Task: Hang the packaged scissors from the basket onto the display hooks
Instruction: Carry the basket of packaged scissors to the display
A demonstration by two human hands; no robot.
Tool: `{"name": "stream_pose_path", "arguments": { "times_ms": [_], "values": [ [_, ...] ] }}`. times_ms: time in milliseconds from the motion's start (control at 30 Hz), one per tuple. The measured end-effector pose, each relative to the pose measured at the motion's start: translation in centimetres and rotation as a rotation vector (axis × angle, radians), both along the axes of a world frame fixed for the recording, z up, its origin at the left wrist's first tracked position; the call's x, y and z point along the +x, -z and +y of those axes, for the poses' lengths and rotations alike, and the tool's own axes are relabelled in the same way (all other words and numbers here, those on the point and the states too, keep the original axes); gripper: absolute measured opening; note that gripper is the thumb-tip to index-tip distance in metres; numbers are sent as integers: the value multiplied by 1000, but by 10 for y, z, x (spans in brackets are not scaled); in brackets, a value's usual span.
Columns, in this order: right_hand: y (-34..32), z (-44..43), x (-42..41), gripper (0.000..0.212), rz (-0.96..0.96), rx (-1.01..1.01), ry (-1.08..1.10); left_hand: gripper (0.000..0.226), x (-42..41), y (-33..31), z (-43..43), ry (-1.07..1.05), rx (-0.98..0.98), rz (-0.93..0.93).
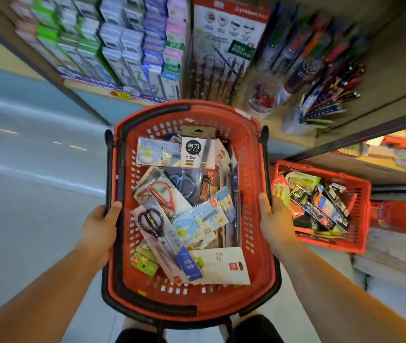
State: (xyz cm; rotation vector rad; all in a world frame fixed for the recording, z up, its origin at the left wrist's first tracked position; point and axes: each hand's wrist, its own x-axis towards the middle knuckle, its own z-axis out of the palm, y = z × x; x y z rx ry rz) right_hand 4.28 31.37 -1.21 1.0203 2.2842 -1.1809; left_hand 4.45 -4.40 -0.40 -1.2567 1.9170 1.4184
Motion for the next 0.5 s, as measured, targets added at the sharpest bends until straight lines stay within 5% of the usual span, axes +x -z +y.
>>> {"name": "stream_pose_path", "arguments": {
  "times_ms": [267, 433, 500],
  "values": [
    [-173, -100, -51, 38, 64, -22, -287, 28, 43, -161, -92, -282, -30, 118],
    [-230, -193, -78, 100, 128, -46, -392, 20, 66, -242, -173, -437, -14, 222],
    [-258, -243, -89, 84, 170, -75, -433, 17, 71, -269, -210, -487, -24, 265]
  ]
}}
